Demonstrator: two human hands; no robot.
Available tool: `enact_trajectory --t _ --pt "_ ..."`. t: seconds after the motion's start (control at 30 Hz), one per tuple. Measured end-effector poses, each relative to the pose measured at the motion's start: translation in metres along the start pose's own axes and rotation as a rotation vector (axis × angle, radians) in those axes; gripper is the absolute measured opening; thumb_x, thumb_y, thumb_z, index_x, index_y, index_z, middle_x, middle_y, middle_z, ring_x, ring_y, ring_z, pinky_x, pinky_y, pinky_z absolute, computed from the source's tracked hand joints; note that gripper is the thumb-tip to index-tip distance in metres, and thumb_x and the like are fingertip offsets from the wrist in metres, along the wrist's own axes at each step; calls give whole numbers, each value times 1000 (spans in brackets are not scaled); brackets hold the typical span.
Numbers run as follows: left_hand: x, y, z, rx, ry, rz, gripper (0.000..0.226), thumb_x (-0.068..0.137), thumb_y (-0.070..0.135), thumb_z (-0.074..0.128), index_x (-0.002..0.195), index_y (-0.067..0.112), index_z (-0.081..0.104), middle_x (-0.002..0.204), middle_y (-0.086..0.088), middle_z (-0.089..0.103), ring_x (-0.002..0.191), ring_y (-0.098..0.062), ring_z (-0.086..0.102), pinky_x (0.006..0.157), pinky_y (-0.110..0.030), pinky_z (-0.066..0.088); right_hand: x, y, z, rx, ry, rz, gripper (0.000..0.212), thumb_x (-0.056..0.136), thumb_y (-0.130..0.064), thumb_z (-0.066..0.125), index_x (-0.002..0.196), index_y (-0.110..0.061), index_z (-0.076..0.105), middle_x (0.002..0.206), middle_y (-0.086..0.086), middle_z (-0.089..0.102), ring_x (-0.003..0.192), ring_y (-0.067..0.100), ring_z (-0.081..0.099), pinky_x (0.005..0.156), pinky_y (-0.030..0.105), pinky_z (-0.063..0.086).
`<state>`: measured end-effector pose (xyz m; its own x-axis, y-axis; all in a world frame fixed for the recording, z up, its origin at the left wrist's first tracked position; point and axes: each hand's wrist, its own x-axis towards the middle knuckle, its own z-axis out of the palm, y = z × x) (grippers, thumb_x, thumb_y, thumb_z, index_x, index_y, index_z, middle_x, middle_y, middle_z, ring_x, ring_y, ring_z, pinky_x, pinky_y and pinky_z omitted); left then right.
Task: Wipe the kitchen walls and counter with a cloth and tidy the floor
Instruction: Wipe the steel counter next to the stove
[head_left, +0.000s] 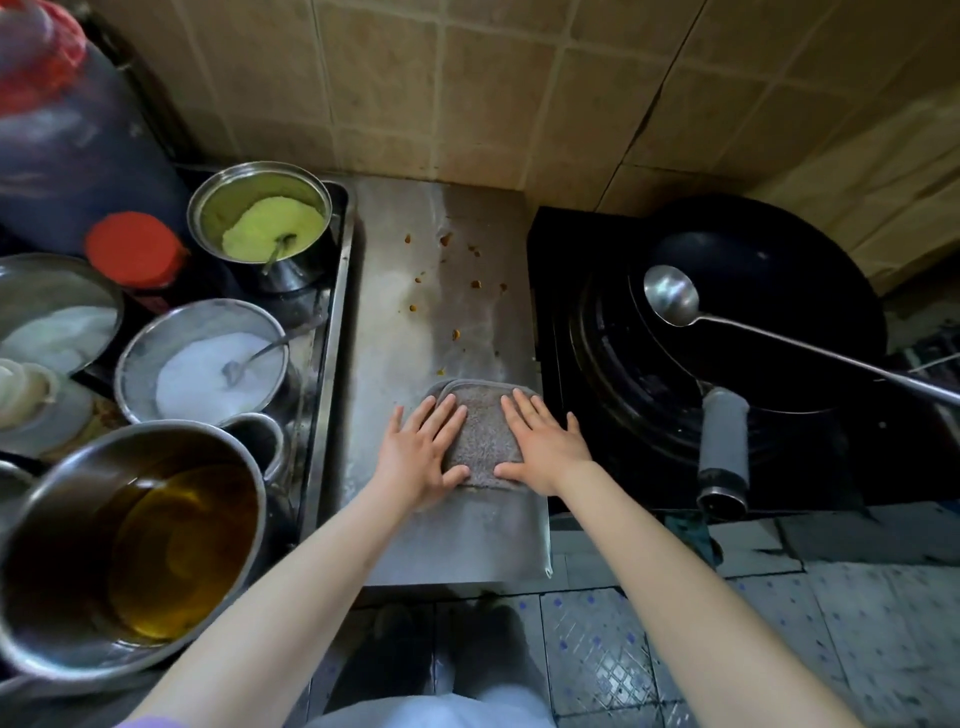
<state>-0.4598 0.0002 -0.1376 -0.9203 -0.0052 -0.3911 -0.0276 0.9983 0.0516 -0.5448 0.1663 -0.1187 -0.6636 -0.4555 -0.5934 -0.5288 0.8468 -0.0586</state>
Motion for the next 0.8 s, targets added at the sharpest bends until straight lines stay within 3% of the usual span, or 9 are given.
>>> enact_trajectory --t 0.4,0.8 --pt "22 -15 -11 35 13 24 77 90 64 25 148 29 -12 157 6 -14 146 -16 -6 115 -47 1 15 0 -11 110 -35 28 100 84 -55 56 148 -29 -16 155 -9 -25 144 15 -18 113 57 4" --pt "46 -21 -25 25 -14 -29 78 90 65 23 148 29 -15 157 7 -16 145 -15 -9 115 -48 -2 44 6 -36 59 -48 27 102 83 -55 58 148 -30 -16 155 -11 -23 144 15 -16 114 57 6"
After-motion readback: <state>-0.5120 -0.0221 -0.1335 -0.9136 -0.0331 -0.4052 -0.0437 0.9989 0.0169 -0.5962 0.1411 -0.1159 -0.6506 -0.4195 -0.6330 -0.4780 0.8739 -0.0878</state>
